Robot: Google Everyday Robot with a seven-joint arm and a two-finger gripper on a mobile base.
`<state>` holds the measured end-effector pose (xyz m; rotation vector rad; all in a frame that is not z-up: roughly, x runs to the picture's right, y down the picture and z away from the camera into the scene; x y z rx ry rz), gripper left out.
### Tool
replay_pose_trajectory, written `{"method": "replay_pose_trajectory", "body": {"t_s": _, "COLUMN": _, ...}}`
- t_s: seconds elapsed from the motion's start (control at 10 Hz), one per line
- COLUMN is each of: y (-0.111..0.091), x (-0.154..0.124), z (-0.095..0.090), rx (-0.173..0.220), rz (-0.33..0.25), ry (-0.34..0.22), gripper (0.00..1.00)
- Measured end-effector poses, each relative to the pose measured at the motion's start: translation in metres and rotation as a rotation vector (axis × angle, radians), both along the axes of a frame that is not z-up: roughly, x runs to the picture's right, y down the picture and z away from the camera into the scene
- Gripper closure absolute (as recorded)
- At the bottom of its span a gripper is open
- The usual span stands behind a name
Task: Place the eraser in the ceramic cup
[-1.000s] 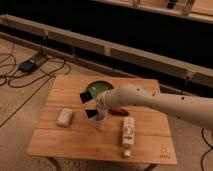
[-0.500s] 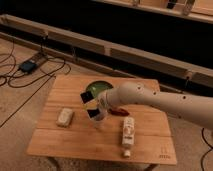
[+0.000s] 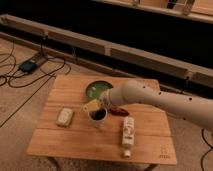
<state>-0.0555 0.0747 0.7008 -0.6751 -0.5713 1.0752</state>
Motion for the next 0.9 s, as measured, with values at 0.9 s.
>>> {"method": "replay_pose_trajectory", "body": {"t_s": 0.9, "y": -0.08, "x": -0.101, "z": -0.066, "rx": -0.013, "rz": 0.154, "ry": 0.376, "gripper": 0.2}}
